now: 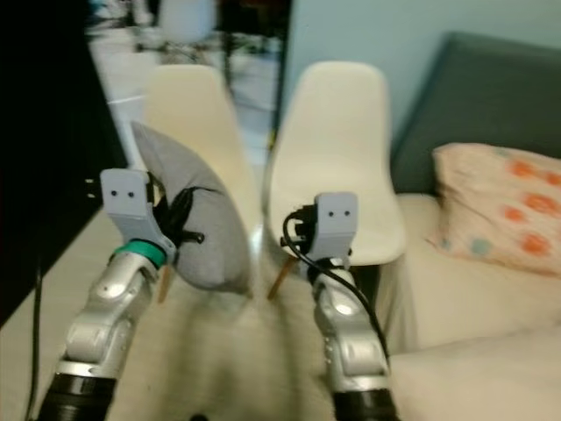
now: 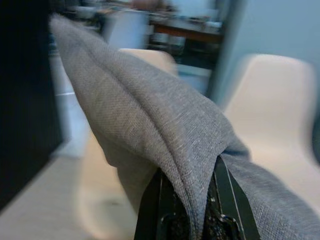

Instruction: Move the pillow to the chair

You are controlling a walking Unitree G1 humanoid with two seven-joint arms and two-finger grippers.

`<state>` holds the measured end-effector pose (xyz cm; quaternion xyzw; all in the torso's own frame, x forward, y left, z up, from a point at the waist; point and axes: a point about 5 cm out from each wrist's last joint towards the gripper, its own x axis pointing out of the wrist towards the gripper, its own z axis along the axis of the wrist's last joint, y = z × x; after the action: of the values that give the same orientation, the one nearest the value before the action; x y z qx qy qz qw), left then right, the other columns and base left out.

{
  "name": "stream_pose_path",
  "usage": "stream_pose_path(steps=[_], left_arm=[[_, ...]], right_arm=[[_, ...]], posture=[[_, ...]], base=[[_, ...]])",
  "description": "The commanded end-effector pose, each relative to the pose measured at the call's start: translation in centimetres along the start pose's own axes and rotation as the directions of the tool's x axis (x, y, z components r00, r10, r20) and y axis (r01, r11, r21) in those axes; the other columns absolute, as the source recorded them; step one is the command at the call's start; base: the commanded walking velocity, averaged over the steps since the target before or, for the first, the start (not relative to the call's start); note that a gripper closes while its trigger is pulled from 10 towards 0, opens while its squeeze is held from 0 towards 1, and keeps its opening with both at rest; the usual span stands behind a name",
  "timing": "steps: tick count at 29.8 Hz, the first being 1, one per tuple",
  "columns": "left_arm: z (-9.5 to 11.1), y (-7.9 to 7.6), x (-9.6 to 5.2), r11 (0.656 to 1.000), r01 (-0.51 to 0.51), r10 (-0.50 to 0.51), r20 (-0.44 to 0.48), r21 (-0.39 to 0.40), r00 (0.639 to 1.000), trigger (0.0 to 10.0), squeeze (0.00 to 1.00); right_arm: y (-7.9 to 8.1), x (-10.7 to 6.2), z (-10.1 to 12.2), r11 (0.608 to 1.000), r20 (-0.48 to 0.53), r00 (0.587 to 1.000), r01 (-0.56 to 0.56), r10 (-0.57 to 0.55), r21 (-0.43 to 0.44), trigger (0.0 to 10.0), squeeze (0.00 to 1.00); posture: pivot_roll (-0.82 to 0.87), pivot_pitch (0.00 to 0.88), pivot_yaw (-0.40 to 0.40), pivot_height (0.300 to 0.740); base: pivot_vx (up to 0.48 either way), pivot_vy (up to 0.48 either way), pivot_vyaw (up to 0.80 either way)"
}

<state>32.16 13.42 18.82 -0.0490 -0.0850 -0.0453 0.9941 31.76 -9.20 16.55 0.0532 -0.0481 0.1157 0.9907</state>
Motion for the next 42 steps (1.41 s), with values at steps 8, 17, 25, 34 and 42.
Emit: stream_pose_path(steps=[8,17,25,34,42], left_arm=[[1.1,-0.8,0.3,1.000,0.029,-0.029,0.051,-0.004,0.998,10.0,0.00],[1.4,-1.3,0.9,0.998,0.061,-0.061,0.057,-0.004,0.997,10.0,0.00],[1.5,-2.2,1.2,0.996,0.092,-0.091,0.061,-0.014,0.994,10.0,0.00],[1.6,-3.0,1.4,0.992,0.127,-0.126,0.063,-0.018,0.990,10.0,0.00],[1.4,-3.1,1.3,0.991,0.134,-0.133,0.057,-0.018,0.990,10.0,0.00]], right_arm=[[-1.5,-0.2,-0.7,0.998,-0.026,0.998,0.056,-0.056,0.030,10.0,0.00],[-1.1,0.3,-0.3,0.998,-0.011,0.998,0.055,-0.054,0.039,10.0,0.00],[-1.5,-0.2,-0.7,0.996,-0.020,0.997,0.078,-0.077,0.046,10.0,0.00],[-1.8,-0.4,-0.9,0.992,-0.021,0.994,0.110,-0.109,0.059,10.0,0.00],[-1.9,-0.7,-1.1,0.991,-0.026,0.993,0.121,-0.119,0.059,10.0,0.00]], posture=[[0.02,0.030,-0.008,0.740],[0.03,0.056,0.005,0.740],[0.03,0.054,0.017,0.740],[0.03,0.051,0.031,0.740],[0.03,0.047,0.031,0.740]], base=[[0.383,0.000,0.00],[0.385,0.000,0.00],[0.384,0.000,0.00],[0.394,0.000,0.00],[0.399,0.000,0.00]])
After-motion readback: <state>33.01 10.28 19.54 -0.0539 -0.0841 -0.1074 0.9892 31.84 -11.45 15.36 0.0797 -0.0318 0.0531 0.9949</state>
